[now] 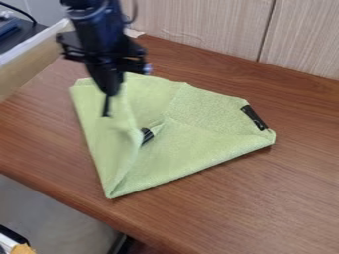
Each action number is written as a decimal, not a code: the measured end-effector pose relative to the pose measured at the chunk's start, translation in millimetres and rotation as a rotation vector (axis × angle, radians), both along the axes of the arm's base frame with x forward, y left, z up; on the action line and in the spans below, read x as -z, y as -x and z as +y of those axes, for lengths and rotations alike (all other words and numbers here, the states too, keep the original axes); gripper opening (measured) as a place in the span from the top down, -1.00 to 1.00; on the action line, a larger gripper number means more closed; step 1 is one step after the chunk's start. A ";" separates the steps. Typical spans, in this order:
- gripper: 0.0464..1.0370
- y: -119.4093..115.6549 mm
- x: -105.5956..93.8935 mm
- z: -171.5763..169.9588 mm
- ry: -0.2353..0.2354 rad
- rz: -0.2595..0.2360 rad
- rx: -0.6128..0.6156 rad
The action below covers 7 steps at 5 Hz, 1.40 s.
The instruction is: Unfold the cloth from bottom left to right
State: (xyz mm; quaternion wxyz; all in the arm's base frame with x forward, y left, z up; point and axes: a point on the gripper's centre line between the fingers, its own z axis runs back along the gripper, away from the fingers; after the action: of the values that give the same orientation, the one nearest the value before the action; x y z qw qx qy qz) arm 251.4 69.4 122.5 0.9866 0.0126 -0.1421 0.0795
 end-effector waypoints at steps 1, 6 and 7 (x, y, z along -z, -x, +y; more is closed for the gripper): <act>0.98 15.0 5.5 24.4 0.025 0.015 -0.058; 0.10 72.5 47.4 57.9 0.087 0.088 -0.240; -0.52 72.2 45.0 54.5 0.078 0.099 -0.227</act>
State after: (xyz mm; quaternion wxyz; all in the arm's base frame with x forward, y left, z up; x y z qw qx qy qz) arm 179.3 123.9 77.5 0.9768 -0.0061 -0.0874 0.1953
